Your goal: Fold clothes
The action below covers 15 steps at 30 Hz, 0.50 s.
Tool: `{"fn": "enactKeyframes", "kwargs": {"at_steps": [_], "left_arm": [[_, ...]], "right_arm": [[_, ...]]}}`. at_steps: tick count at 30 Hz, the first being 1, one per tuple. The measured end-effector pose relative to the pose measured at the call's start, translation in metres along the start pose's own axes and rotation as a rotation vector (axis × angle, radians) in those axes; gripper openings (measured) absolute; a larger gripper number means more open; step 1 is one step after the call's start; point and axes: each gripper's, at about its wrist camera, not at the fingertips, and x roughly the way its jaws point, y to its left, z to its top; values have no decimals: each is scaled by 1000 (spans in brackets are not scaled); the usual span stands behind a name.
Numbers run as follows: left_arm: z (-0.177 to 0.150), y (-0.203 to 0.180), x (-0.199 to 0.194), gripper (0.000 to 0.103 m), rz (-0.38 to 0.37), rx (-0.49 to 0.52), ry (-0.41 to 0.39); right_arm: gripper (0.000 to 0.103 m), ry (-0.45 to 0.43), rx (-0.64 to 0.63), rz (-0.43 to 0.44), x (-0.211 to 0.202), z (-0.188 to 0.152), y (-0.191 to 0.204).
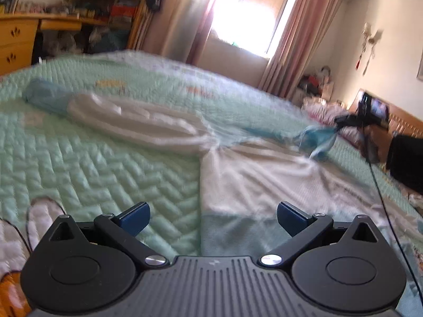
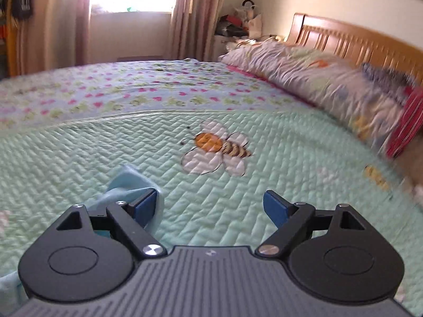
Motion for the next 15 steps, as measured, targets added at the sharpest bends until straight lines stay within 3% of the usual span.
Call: {"fn": "enactKeyframes", "kwargs": {"at_steps": [2, 6, 8, 10, 11, 12, 15], "left_arm": [[6, -11, -6, 102, -33, 35, -38], [13, -40, -6, 102, -113, 148, -83], [9, -46, 2, 102, -134, 165, -79], [5, -45, 11, 102, -140, 160, -44], [4, -44, 14, 102, -136, 154, -35], [3, -43, 14, 102, -131, 145, -34], [2, -41, 16, 102, -127, 136, -33]], "right_arm": [[87, 37, 3, 34, 8, -4, -3], [87, 52, 8, -81, 21, -3, -19], [87, 24, 34, -75, 12, -6, -28], [87, -18, -20, 89, -4, -13, -16], [87, -26, -91, 114, -7, -16, -1], [87, -32, -168, 131, -11, -20, 16], [87, -12, -329, 55, 15, -31, 59]]}}
